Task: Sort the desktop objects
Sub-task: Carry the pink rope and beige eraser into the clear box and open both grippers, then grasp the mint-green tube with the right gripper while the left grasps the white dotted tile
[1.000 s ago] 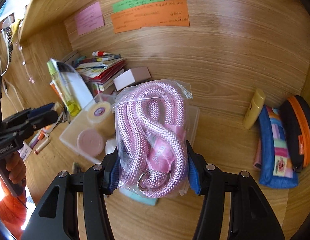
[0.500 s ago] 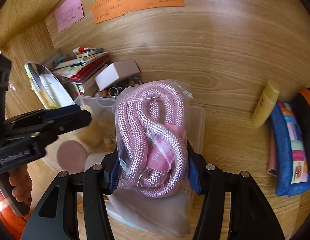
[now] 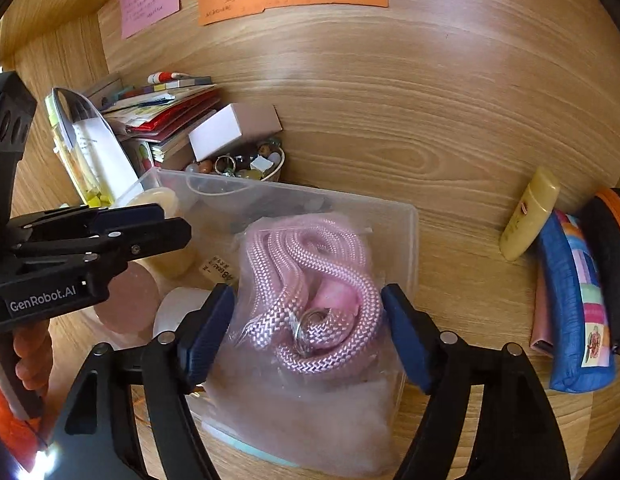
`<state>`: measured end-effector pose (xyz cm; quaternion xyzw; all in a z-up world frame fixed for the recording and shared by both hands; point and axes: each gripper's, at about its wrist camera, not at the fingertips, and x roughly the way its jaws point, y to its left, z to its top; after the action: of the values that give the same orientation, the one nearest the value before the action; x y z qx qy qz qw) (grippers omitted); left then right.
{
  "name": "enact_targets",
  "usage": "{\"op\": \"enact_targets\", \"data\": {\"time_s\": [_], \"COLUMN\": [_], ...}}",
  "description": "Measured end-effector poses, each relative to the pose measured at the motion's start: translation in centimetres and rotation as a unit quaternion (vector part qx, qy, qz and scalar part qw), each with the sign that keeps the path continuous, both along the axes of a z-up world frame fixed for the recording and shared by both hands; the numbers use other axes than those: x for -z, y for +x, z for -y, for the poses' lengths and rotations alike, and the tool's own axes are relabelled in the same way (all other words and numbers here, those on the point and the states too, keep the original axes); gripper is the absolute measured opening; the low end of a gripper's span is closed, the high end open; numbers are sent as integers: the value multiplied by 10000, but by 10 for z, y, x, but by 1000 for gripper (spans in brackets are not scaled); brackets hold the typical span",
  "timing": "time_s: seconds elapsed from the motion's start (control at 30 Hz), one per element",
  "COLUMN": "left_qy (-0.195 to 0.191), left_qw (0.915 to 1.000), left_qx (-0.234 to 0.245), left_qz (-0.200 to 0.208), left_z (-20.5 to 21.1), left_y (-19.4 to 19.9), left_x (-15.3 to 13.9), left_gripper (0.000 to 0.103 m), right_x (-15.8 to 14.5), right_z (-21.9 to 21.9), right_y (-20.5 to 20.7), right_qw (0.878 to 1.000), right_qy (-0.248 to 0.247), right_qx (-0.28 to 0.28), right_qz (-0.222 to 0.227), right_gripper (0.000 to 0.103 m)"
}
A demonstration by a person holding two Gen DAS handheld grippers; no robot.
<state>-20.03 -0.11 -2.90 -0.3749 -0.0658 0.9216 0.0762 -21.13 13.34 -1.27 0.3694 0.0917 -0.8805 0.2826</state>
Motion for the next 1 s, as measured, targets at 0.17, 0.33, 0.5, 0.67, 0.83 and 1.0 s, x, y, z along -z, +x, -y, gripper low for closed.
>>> {"op": "enact_targets", "data": {"time_s": [0.17, 0.33, 0.5, 0.67, 0.83, 1.0], "left_qy": [-3, -12, 4, -284, -521, -547], "left_qw": [9999, 9993, 9985, 9978, 9971, 9972], "left_qx": [-35, -202, -254, -290, -347, -437], "left_qz": [-146, -316, -481, -517, -423, -268], "left_z": [1, 7, 13, 13, 18, 31], "left_y": [7, 25, 49, 74, 98, 118], "left_x": [-8, -18, -26, -24, -12, 1], "left_gripper": [40, 49, 64, 64, 64, 64], "right_x": [-12, -34, -49, -48, -40, -23], "right_z": [-4, -11, -19, -25, -31, -31], "right_y": [6, 20, 41, 65, 86, 97], "right_qw": [9999, 9984, 9974, 9952, 9947, 9925], "right_qy": [-54, -114, -116, 117, 244, 611], "right_qx": [27, 164, 143, 285, 287, 325], "right_qz": [-159, -523, -702, -926, -954, -1012], "right_gripper": [73, 85, 86, 87, 94, 96]}}
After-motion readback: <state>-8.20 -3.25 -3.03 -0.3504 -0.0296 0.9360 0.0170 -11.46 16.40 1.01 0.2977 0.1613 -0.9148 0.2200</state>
